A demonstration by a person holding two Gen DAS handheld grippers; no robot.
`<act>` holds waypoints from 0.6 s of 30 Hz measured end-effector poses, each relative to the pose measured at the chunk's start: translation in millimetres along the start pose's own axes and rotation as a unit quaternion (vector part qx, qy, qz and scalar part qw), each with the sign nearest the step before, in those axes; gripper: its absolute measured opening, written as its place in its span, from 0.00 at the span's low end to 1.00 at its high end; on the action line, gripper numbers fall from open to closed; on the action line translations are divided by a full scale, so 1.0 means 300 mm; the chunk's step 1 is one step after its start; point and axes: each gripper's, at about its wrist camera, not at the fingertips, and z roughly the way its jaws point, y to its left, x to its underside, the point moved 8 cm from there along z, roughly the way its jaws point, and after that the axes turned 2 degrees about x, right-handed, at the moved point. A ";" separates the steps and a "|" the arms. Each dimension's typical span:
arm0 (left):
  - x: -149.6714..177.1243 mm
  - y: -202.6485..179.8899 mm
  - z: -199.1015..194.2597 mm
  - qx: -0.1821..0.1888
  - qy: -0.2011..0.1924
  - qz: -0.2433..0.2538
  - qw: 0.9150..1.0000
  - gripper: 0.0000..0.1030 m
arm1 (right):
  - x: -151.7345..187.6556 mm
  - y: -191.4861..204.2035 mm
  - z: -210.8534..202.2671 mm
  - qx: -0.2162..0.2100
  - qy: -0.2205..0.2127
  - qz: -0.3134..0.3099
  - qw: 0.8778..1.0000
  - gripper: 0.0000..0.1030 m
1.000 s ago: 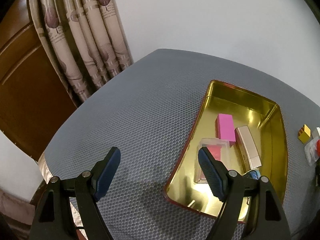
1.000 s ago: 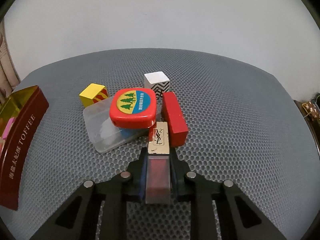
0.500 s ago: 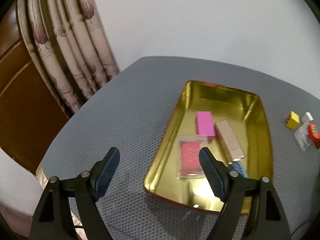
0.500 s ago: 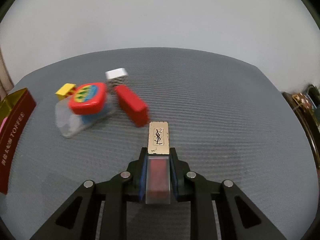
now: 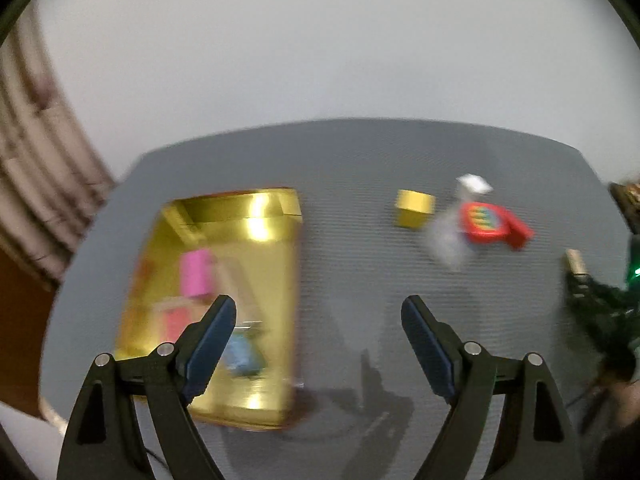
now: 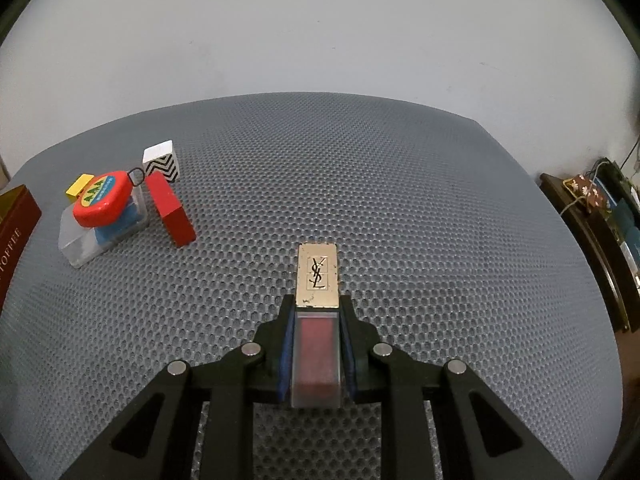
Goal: Organize rigid objects
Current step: 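Grasp the red round tape measure with the left gripper while the right holds the lip gloss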
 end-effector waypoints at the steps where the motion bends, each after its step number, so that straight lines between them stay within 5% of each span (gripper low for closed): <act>1: -0.016 -0.049 0.015 0.012 0.007 0.003 1.000 0.80 | -0.007 -0.028 0.012 -0.001 0.000 0.001 1.000 0.20; 12: -0.175 -0.397 0.174 0.058 0.063 0.035 0.996 0.80 | 0.040 -0.129 -0.016 -0.016 0.000 0.011 1.000 0.20; 18: -0.211 -0.462 0.269 0.055 0.097 0.037 0.993 0.80 | 0.041 -0.169 -0.010 -0.028 0.000 0.020 0.999 0.20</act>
